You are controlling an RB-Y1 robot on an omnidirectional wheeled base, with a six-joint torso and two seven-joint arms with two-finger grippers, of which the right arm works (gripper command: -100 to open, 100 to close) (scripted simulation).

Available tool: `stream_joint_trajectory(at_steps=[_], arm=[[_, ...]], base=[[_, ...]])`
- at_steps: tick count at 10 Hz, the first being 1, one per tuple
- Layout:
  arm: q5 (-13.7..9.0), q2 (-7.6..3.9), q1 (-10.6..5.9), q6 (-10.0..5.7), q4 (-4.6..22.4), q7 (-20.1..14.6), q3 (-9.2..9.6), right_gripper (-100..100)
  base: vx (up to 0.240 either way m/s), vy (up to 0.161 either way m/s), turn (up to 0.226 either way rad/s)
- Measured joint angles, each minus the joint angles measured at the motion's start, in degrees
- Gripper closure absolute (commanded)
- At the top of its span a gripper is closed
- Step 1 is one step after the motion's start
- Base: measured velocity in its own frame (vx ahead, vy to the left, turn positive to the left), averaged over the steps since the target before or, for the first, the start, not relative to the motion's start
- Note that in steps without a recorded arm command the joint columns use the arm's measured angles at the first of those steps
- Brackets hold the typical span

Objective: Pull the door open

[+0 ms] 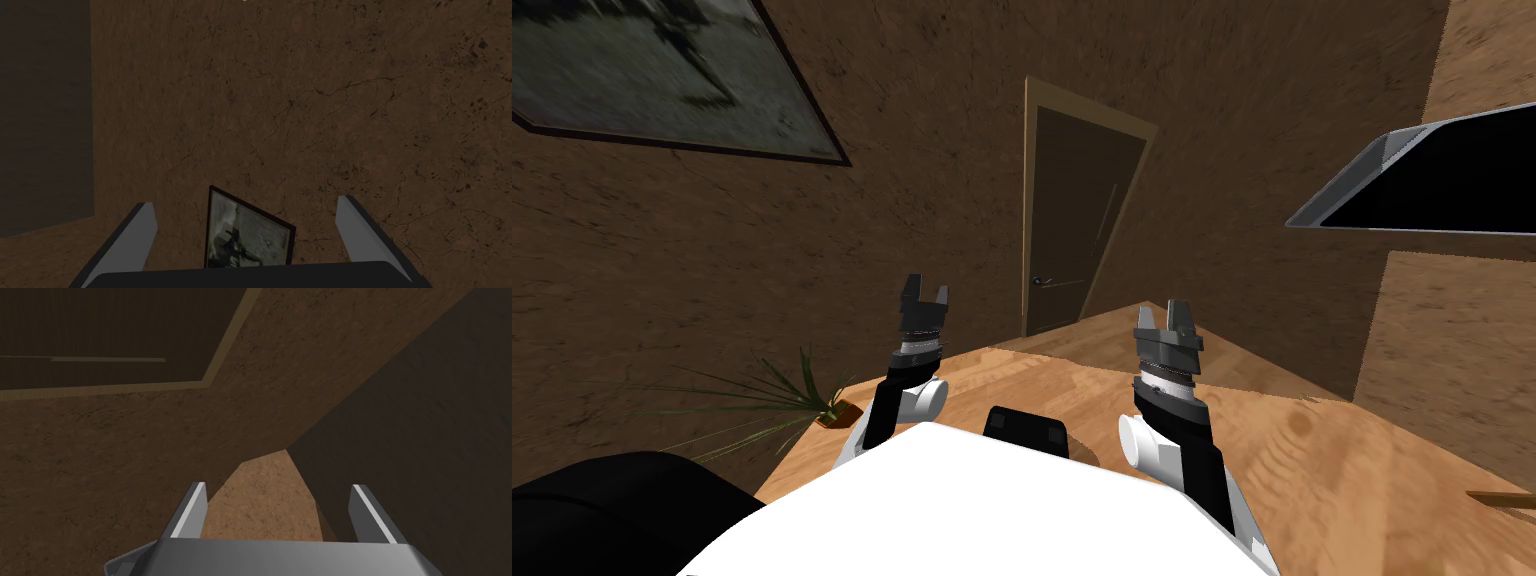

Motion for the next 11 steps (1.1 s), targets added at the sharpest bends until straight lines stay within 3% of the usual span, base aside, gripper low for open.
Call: stream_joint_trajectory(at_steps=[5,8,11], arm=[[-1.0,-1.83,-2.70,-0.94,6.6,-0.8,0.34,-100],[-1.7,-3.08,-6.06,-1.93,12.5,-1.2,0.47,-100],[-2.1,-3.88,-8.00,-2.34,17.2,-1.5,1.01,-100]], base=[[0.081,-0.006,0.072],[0.077,-0.021,0.076],[0.063,-0.008,0.074]])
